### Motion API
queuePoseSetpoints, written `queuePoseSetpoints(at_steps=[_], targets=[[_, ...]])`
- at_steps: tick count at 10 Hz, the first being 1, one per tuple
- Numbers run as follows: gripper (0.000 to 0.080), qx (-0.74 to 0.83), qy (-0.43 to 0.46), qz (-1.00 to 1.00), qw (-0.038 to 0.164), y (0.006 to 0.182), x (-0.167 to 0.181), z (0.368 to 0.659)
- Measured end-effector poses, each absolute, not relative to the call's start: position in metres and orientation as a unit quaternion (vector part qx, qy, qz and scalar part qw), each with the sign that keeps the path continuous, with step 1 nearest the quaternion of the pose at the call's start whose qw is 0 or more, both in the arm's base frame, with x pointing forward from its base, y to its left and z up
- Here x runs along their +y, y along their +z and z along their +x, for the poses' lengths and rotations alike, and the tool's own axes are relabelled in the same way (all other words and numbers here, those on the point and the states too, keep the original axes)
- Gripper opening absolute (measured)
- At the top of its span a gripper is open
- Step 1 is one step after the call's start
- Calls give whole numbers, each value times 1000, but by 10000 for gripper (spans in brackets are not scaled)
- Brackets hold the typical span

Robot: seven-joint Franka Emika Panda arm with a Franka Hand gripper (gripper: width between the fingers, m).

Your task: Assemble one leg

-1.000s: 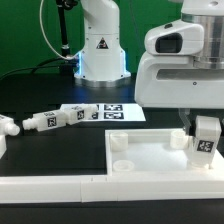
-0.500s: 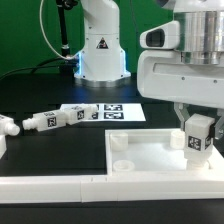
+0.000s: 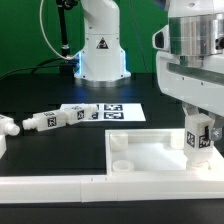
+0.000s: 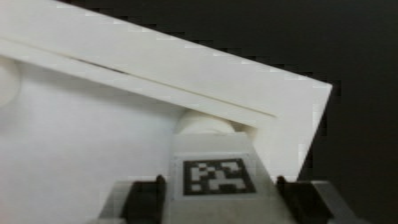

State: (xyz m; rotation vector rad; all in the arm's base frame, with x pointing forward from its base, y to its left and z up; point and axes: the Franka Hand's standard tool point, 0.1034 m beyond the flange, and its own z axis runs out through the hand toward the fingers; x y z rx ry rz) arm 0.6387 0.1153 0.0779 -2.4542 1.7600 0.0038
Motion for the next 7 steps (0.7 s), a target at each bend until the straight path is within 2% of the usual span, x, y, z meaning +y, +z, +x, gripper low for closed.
queuePoseSetpoints(at_steps=[1, 2, 3, 4, 5, 7], targets=[[289, 565, -1, -823, 59, 78, 115, 639], [507, 508, -6, -860, 59, 79, 116, 640], [507, 424, -14, -904, 55, 79, 114, 640], [623, 355, -19, -933, 51, 79, 111, 641], [642, 265, -27, -963, 46, 80, 107, 642], [648, 212, -34, -976, 45, 80, 103, 643]])
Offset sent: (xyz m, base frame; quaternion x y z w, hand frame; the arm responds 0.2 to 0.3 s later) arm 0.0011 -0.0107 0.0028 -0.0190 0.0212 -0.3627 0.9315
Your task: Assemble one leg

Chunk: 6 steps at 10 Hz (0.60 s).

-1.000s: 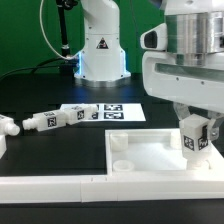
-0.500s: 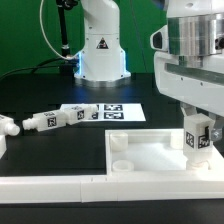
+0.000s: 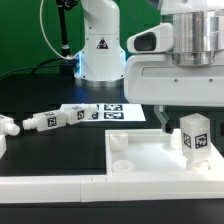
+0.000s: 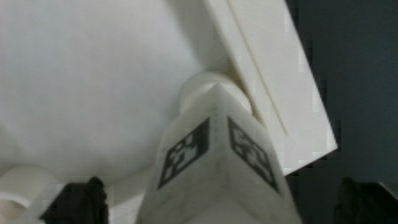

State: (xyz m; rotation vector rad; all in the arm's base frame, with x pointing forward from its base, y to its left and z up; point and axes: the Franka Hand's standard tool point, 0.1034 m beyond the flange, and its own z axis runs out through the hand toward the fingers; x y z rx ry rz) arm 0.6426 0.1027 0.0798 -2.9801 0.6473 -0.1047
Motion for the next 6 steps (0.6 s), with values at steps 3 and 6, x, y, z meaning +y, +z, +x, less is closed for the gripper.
queuePoseSetpoints(at_steps=[3, 6], targets=[[649, 27, -46, -999, 10, 85, 119, 648], [555, 47, -45, -998, 12, 85, 116, 648]])
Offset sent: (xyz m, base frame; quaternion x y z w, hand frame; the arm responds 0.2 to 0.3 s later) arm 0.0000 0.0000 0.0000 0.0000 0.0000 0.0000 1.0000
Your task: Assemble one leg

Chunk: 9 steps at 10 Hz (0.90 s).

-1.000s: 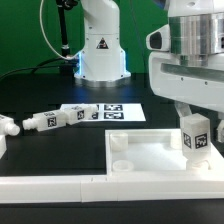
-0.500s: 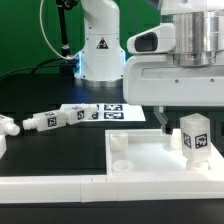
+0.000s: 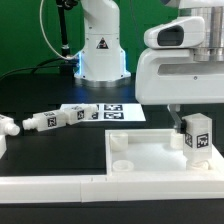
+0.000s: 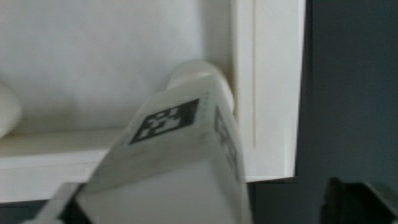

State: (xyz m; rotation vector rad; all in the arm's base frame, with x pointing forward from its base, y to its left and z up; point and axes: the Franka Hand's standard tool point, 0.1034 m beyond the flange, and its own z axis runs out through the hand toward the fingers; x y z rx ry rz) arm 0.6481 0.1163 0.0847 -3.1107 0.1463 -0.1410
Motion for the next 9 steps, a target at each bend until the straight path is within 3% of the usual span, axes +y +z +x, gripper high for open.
queuePoseSetpoints(at_steps=[1, 2, 3, 9], targets=[[418, 78, -45, -996, 14, 85, 117, 648], [418, 115, -44, -992, 17, 85, 117, 648], [291, 151, -44, -987, 17, 85, 114, 648], [291, 429, -32, -902, 27, 83, 105, 649]])
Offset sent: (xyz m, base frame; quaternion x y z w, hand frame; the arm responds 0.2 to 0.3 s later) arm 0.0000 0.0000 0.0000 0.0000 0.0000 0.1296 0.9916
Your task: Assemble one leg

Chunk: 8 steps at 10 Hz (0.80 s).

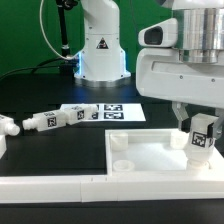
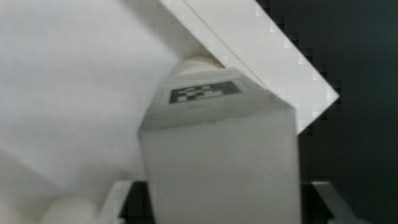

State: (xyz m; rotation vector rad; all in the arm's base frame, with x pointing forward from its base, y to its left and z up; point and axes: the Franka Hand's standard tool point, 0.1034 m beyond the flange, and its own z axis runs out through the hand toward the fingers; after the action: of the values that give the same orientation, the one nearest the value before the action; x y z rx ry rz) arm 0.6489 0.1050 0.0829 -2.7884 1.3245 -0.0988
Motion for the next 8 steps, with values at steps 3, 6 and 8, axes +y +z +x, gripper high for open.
queuePoseSetpoints(at_steps=[3, 6, 8], targets=[[291, 621, 7, -782, 50, 82, 102, 646], [291, 680, 19, -730, 58, 80, 95, 645], [300, 651, 13, -757, 58, 80, 98, 646]])
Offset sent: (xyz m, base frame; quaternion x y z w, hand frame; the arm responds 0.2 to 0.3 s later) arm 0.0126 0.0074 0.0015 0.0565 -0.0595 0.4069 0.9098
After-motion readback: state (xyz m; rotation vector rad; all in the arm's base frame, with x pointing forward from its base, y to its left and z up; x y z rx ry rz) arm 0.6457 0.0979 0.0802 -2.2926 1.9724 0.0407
